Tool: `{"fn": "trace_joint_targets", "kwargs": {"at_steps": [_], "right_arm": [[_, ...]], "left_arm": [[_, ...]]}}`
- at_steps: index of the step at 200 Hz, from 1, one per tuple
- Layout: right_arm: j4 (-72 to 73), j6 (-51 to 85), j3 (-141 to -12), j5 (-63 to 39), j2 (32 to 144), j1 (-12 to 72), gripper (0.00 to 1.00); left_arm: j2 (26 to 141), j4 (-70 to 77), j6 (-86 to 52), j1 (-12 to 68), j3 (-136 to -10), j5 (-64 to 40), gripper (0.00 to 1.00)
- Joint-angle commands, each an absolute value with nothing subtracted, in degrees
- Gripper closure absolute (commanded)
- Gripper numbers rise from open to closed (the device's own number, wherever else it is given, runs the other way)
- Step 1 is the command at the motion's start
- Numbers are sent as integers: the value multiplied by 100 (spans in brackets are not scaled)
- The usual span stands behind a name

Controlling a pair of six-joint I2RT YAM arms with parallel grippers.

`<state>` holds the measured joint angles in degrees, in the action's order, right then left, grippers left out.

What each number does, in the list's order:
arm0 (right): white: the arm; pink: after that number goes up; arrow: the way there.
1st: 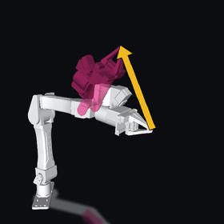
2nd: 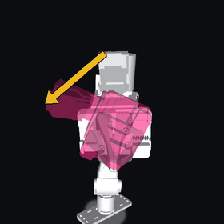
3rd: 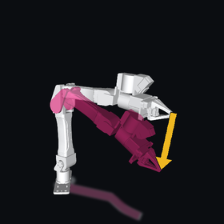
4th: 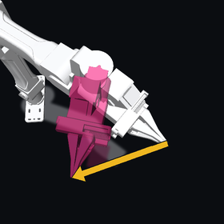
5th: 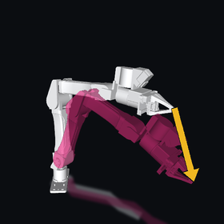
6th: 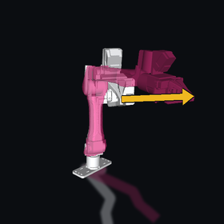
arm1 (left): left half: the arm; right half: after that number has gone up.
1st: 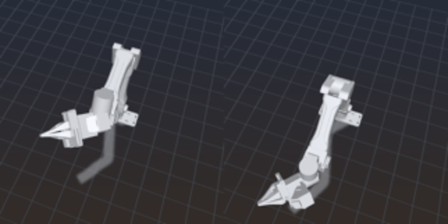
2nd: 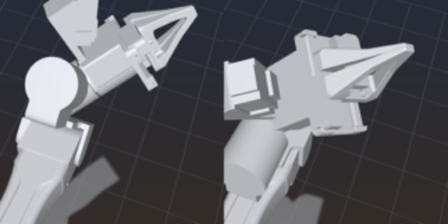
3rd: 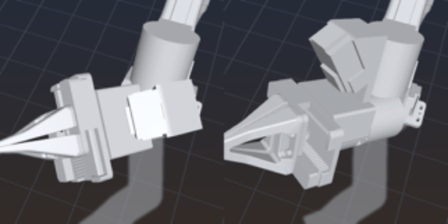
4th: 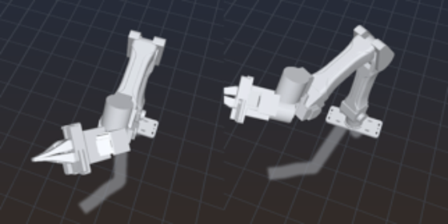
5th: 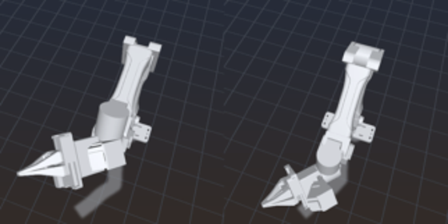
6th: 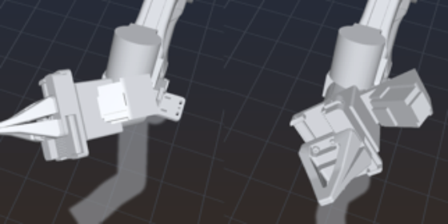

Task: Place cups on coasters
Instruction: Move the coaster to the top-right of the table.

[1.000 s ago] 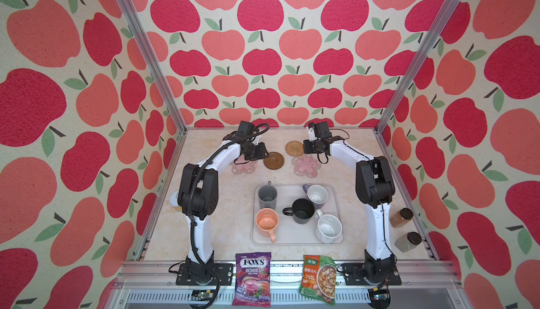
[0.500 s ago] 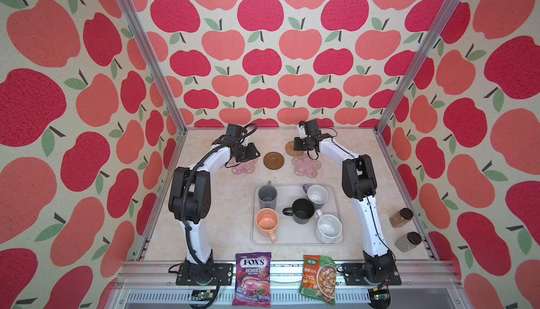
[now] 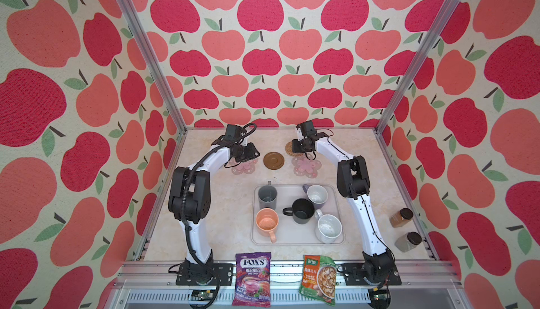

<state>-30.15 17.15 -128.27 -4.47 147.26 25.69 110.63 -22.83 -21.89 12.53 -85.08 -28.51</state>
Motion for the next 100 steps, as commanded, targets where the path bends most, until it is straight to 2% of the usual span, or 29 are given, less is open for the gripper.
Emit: {"fn": "trace_joint_targets", "kwargs": {"at_steps": [1, 100], "right_arm": [[-3477, 1907, -12989, -216, 14971, 2470, 93], [-3904, 2171, -13161, -25, 14958, 1653, 93]], "left_arm": [[11022, -2206, -2288, 1222, -8406, -2877, 65], [10967, -2188, -2461, 1256, -8439, -2882, 65]]}}
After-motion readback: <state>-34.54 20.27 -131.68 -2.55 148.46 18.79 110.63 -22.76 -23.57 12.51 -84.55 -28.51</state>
